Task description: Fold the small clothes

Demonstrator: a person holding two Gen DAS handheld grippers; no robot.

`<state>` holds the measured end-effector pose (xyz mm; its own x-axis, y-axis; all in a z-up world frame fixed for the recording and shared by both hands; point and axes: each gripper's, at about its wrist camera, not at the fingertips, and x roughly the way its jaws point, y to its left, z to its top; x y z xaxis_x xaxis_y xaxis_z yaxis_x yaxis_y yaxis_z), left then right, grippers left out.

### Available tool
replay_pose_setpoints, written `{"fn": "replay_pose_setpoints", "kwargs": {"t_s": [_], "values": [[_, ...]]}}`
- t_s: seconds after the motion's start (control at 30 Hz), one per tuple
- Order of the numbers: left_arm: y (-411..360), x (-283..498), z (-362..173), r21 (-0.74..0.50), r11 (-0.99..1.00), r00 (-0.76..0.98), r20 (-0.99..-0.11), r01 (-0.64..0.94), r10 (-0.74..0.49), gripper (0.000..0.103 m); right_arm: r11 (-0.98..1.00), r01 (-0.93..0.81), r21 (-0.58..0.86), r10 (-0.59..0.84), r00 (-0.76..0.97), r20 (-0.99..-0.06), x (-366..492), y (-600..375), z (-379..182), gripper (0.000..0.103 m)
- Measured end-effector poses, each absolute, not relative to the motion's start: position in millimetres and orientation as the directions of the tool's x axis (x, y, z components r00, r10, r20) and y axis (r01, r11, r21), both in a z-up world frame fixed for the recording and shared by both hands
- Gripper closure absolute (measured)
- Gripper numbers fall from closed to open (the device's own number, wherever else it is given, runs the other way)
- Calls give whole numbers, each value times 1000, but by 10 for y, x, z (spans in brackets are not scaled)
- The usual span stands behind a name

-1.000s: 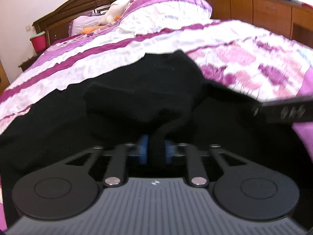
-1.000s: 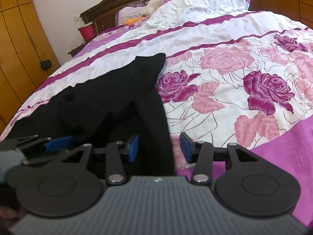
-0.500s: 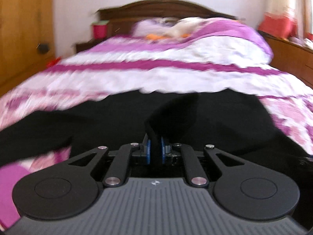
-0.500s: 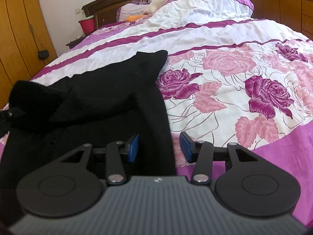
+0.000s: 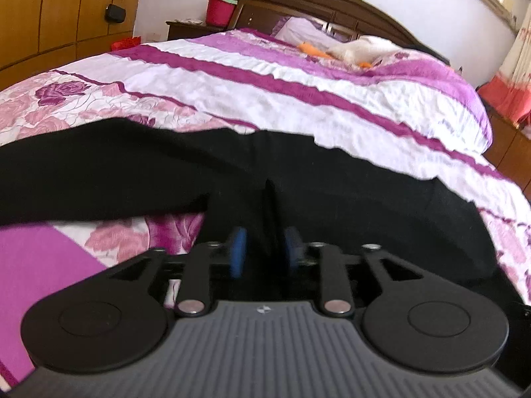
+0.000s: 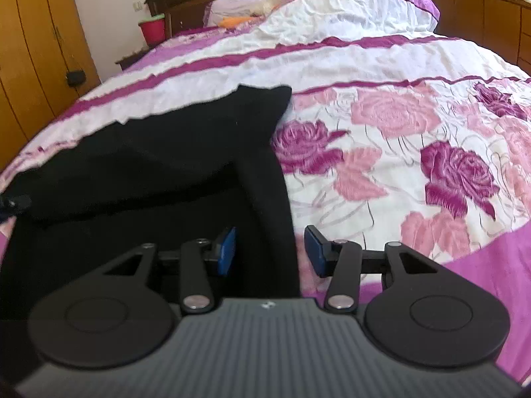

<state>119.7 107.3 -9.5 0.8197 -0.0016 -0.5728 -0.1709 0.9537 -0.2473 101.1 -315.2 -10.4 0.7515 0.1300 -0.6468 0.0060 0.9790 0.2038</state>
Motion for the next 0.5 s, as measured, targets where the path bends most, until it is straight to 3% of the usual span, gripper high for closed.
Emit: {"fn": "replay_pose_setpoints", "kwargs": {"t_s": [0.07,0.13,0.5], "values": [[1087,1218,-40,-263,953,834,-551,-152,-19,46,979,2,203,130,762,-634,1061,-3176,-28,54],[1073,1265,10,-261,957,846,-532,-127,-33,43,979,-4,205,133,773,-621,1128,-3196,23,54],[1017,1779,-69,-202,976,830,-555,-79,-48,42,982,-43,185,147,789,-597,1965,-3198,86,54]]}}
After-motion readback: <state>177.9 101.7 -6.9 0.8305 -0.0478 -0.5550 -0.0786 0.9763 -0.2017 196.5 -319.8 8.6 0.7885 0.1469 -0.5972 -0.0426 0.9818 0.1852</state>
